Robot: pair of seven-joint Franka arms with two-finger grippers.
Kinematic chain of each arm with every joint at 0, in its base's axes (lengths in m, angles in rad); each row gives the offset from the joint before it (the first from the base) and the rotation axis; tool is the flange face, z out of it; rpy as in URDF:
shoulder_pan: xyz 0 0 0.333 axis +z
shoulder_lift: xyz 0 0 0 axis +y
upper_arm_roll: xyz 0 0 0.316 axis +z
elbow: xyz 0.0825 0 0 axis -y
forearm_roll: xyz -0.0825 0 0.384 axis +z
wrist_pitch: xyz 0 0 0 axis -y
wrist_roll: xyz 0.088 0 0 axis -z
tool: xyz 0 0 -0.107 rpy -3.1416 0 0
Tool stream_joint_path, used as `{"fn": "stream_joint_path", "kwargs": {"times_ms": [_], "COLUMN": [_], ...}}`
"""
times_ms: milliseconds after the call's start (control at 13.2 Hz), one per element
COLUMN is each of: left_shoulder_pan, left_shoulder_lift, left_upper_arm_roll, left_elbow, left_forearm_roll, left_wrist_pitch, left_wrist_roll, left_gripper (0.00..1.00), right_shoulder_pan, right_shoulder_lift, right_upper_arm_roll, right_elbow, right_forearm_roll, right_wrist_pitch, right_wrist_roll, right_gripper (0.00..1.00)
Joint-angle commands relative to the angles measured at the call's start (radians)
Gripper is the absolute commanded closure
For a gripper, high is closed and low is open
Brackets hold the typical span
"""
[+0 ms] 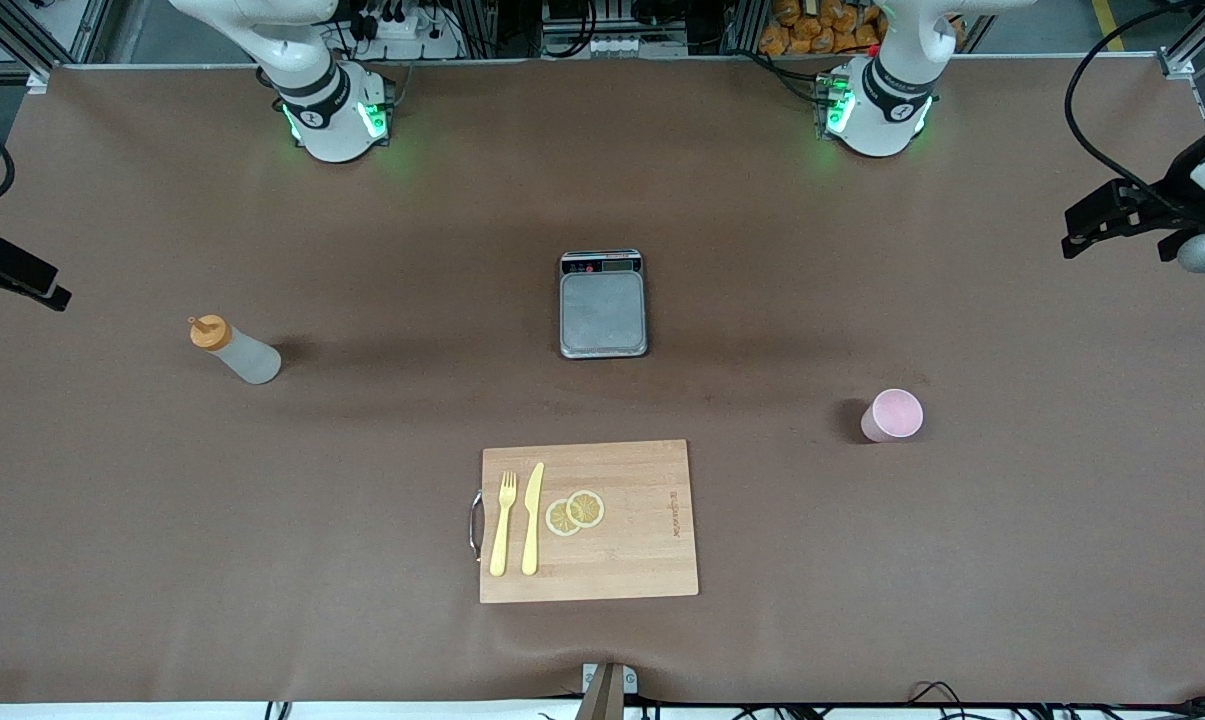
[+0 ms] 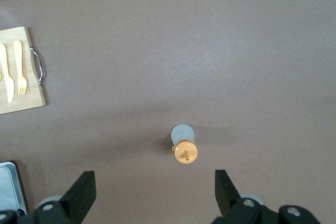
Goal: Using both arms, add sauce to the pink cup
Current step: 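Move the left gripper toward the pink cup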
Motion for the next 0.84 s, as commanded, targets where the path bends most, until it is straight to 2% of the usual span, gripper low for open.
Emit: {"fn": "stream_joint_path", "kwargs": {"times_ms": [0,304,456,608,760], "left_shoulder_pan": [0.003,0.001,0.007,0.017,0.017], "left_shoulder_lift": [0.005,0.018,0.055,0.081,0.075], "left_upper_arm_roll": [0.004,0.008,0.007,0.008,0.002], "left_elbow": [0.028,0.045,0.025,-0.059,-0.159], "left_forearm_roll": [-0.006,-0.009,-0.030,-0.078,-0.076], "left_wrist_pitch": [-0.011,-0.011,-0.007,0.070,0.163], "left_wrist_roll": [0.004,0.000,0.000,-0.002,-0.004], "left_gripper": [0.00,0.00,0.00,0.00,0.00], "right_shoulder_pan": [-0.011,-0.012,-0.015,-0.017,-0.035], "right_shoulder_lift": [-0.008,-0.007,-0.002,-0.002,-0.002], "right_upper_arm_roll": [0.004,0.004,0.003,0.001,0.000], "right_elbow": [-0.005,-0.005,-0.002,0.001,0.003], "right_forearm_roll": [0.011,0.011,0.010,-0.002,-0.006], "right_wrist_pitch": [-0.004,-0.006,-0.006,-0.004,0.000], "right_wrist_roll": [-0.003,-0.003,-0.006,-0.006,-0.004], "right_gripper": [0.00,0.00,0.00,0.00,0.00]}}
